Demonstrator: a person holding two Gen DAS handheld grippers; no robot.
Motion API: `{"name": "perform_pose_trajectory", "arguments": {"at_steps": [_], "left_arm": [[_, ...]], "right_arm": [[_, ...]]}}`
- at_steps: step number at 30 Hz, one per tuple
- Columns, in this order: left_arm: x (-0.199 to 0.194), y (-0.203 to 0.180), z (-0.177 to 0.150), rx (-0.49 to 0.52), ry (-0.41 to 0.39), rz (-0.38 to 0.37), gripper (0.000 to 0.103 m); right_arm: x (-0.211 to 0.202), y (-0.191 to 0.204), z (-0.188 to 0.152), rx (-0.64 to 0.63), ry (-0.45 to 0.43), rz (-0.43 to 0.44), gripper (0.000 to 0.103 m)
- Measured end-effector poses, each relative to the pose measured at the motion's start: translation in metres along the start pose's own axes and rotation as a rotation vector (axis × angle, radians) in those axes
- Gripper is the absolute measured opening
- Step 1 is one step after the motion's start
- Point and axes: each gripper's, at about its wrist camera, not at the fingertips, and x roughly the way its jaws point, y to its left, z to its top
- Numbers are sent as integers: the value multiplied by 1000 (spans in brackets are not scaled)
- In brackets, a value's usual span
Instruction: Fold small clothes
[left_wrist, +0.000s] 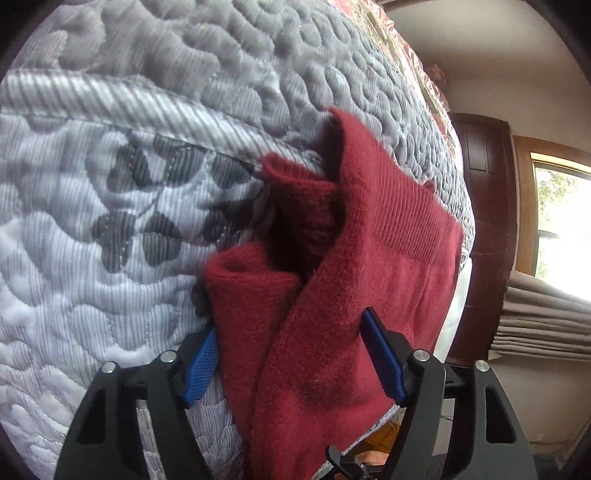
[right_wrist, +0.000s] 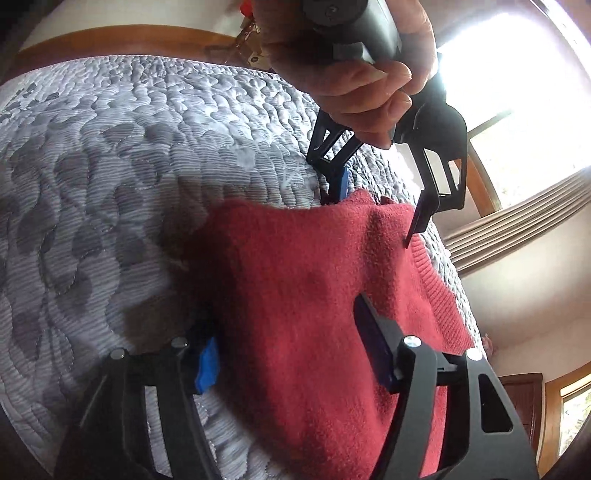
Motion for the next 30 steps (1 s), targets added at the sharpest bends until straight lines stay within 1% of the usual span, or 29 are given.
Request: {"name": "perform_pose_trajectory", "arguments": {"at_steps": [2,3,5,7,8,9,10,13,15,22,25,30], "left_arm": [[-1,4,-2,-11,-7,17,57],[-1,5,-2,-13,-12,27,53],[-3,5,-3,-13,-14,40,41],[-7,3,-3,-15,-21,41,37],[-10,2,-5,-17,-26,39,34],[-11,-1,-5,-17,-32,39,32],[-13,-4,-6,-18,-38,40,30],[-21,-9,-11,-26,-55,37,25],[-27,-14,-14,-36,-69,33,23],[-40,-38,-18,-84,-106,61,19],[-46,-56,-19,-93,-118,70,19],[-57,-96,-20,-76,-132,84,18]], "right_arm": [[1,-6,2,42,8,8,63],[1,-10,3,59,12,16,63],[3,-14,6,76,25,37,59],[5,-15,6,88,41,81,40],[4,-17,6,93,45,97,35],[0,-16,6,103,47,109,26],[-5,-18,5,119,48,119,19],[-15,-29,6,180,51,148,11],[-23,-39,8,213,49,159,10],[-47,-75,13,294,45,165,9],[-57,-93,11,336,38,162,9],[-77,-125,5,432,19,158,9]]}}
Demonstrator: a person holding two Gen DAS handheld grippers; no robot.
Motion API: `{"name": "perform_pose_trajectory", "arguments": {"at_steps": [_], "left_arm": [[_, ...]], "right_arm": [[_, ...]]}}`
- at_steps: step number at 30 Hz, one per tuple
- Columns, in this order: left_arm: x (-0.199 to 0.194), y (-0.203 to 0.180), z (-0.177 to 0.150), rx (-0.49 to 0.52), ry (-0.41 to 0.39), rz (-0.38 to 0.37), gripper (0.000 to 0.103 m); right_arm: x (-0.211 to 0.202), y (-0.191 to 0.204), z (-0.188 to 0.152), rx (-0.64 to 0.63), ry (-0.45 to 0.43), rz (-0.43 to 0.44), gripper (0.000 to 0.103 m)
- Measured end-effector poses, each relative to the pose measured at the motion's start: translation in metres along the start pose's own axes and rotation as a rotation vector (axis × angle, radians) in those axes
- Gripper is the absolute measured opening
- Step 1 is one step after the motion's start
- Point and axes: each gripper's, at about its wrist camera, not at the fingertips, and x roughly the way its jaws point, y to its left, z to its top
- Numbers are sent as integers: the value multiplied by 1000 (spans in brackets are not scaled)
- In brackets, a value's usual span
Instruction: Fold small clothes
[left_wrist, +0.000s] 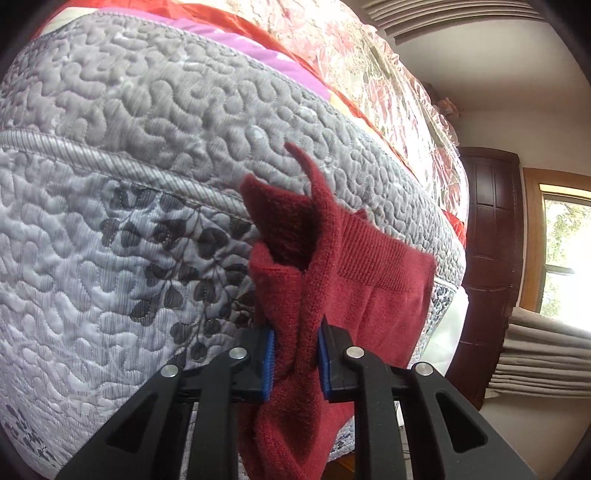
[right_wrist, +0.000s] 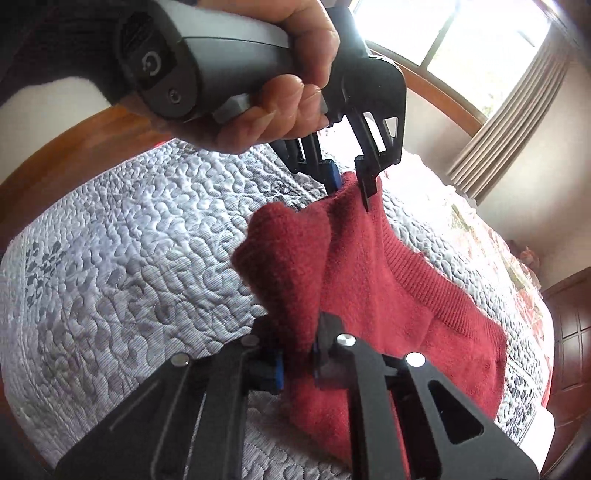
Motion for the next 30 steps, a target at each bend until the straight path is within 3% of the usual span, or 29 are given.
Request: {"name": "perform_pose_trajectory", "arguments": {"at_steps": [15,30], "left_arm": [[3,-140,-18,135,-9,38,18],[91,-247,-40,268,77,122,18]], "right_arm": [[-61,-101,-31,351,-92,-16,9],[-81,-181,-104,618,-106,-54,9]]}}
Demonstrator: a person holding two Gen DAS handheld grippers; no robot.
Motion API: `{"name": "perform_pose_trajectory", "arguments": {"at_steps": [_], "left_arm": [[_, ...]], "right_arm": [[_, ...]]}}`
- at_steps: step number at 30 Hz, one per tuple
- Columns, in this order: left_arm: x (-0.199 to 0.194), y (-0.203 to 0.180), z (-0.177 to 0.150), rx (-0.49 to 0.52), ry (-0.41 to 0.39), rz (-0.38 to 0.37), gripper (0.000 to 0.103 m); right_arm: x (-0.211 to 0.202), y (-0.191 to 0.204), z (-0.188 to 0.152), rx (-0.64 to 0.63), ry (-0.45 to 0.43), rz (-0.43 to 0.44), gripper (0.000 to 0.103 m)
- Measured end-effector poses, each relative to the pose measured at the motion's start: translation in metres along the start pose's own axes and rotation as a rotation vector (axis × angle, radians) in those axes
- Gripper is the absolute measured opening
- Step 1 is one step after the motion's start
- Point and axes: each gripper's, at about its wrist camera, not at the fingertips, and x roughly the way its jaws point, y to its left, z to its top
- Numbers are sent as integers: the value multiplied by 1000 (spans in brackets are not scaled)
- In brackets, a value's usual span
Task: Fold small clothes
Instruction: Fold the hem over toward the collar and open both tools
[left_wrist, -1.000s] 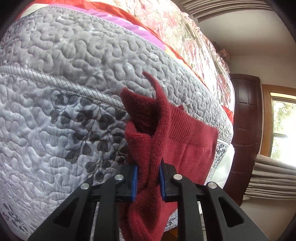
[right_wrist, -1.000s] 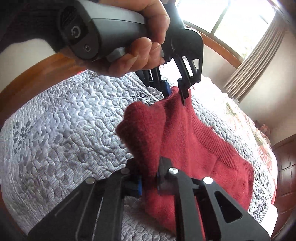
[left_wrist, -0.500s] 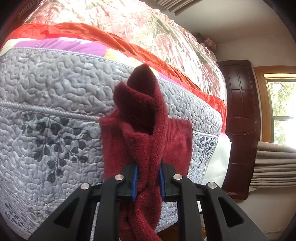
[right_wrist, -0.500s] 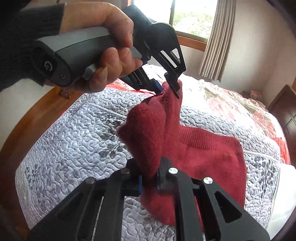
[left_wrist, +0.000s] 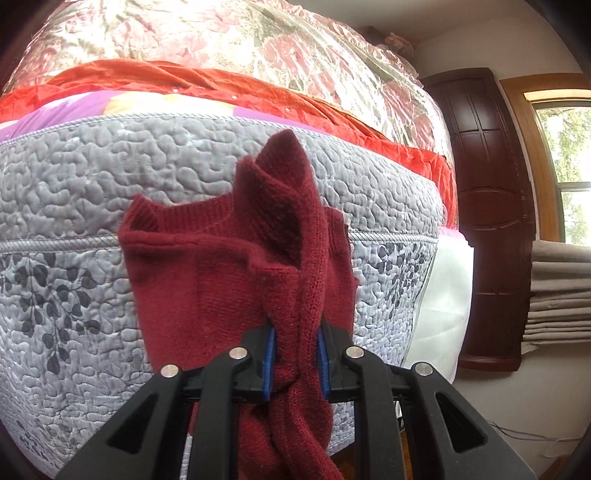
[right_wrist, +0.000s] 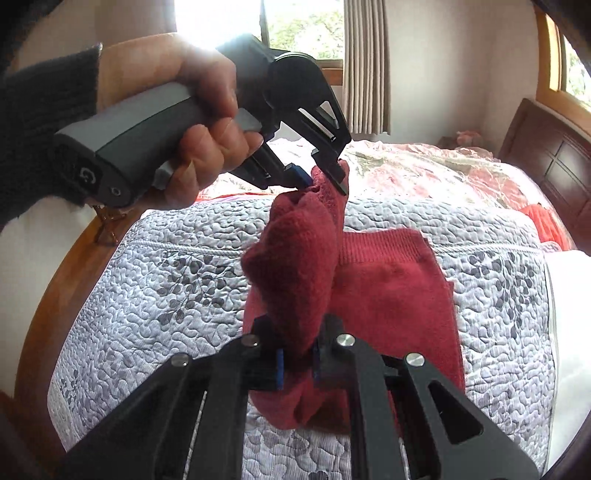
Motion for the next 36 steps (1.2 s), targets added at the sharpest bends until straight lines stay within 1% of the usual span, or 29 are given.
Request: {"name": "perform_pose_trajectory", "arguments": {"at_steps": [3,9,15,21,27,28,30,32,33,34,35,36], "left_arm": [[22,-19,0,26,26,15,18],[69,-50,-4,64,69,63,18],[116,-72,-12,105,77,151,18],[150,-88,-19,121,48,220,18],[174,-100,-30,170,8,301,18],[176,-101,-32,182,-3,309,21],[177,-106,-36,208,-26,300,32],[171,-114,-41,239,-55,293,52],[164,-118,-44,256,-79,289,56],[153,-121,-47,274,-109,265,63],[139,-122,-52,289,-138,234,68],[123,-121,-58,303,-166,201,71]], "right_arm": [[-1,-22,-7,57,0,-1,9],[2,-72,-29,206,9,32,9],[14,-122,-59,326,43,71,9],[26,-163,-87,407,74,108,9],[40,-193,-112,517,109,189,10],[42,-197,-116,541,115,202,9],[49,-206,-126,603,131,243,10],[56,-213,-135,665,149,300,10],[59,-218,-140,697,160,327,12],[62,-222,-144,722,171,350,19],[62,-226,-146,730,183,360,24],[59,-228,-146,717,185,361,29]]}}
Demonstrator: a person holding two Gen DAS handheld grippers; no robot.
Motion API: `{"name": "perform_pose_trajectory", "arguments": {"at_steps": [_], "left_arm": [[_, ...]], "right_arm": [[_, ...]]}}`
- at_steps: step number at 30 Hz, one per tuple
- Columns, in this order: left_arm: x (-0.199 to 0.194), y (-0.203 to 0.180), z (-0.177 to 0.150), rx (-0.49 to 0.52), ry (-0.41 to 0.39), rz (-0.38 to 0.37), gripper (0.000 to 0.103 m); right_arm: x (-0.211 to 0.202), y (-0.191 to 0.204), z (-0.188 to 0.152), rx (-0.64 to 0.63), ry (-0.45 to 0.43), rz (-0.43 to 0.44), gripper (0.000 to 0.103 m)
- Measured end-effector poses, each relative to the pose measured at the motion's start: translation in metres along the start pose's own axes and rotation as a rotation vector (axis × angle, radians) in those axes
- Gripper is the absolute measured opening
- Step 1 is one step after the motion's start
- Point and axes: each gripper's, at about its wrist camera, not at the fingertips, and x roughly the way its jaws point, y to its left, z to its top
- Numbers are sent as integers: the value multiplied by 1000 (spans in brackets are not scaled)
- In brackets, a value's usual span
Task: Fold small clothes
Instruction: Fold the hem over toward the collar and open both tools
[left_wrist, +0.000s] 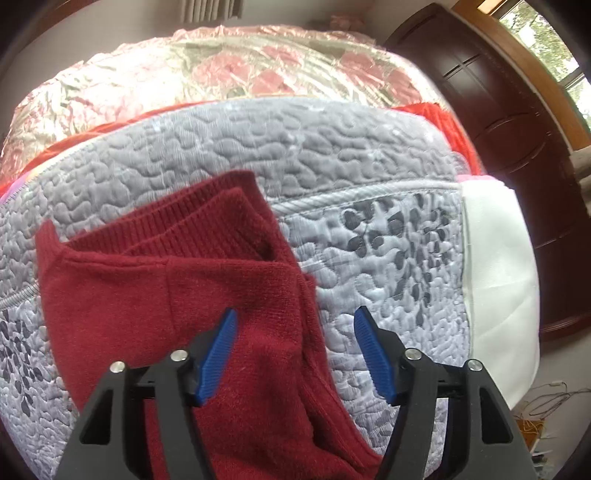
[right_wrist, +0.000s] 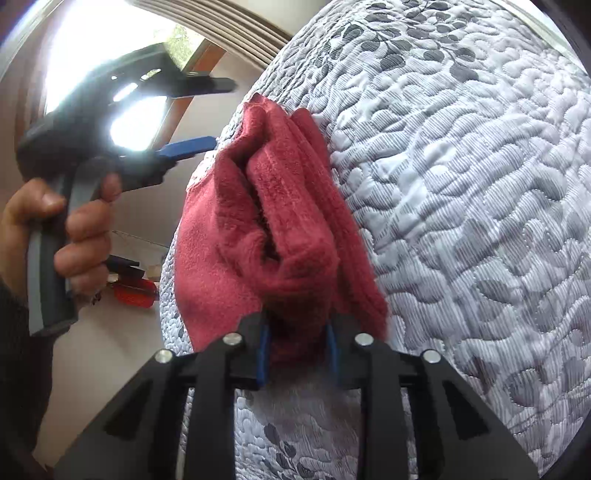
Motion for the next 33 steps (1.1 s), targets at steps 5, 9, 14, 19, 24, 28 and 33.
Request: {"name": "perform_pose_trajectory", "arguments": {"at_steps": [5,9,14,19,24,28,33], "left_arm": [[-65,25,-45,80,-75,-47,81],[-77,47,-100,162,-49,29,81],[-71,56,-151,235,-13,71,81],[-59,30,-159,359,-6,36,80],[-40,5,-163,548,71,24,76],[-46,-3,-179,705,111,92,66],[-75,39,-197,557,48,138,81]], "right_arm": [[-42,21,10,-182,11,-12,41],[-48,54,32,-397,74,-13,45],[1,71,50,-589,265,-36,46],[33,45,50,-566,474,-59,12],[22,32,60,-489,500,1,22],[-2,41,68,-500,481,-48,40],[-14,28,5,-149,421,102,45]]}}
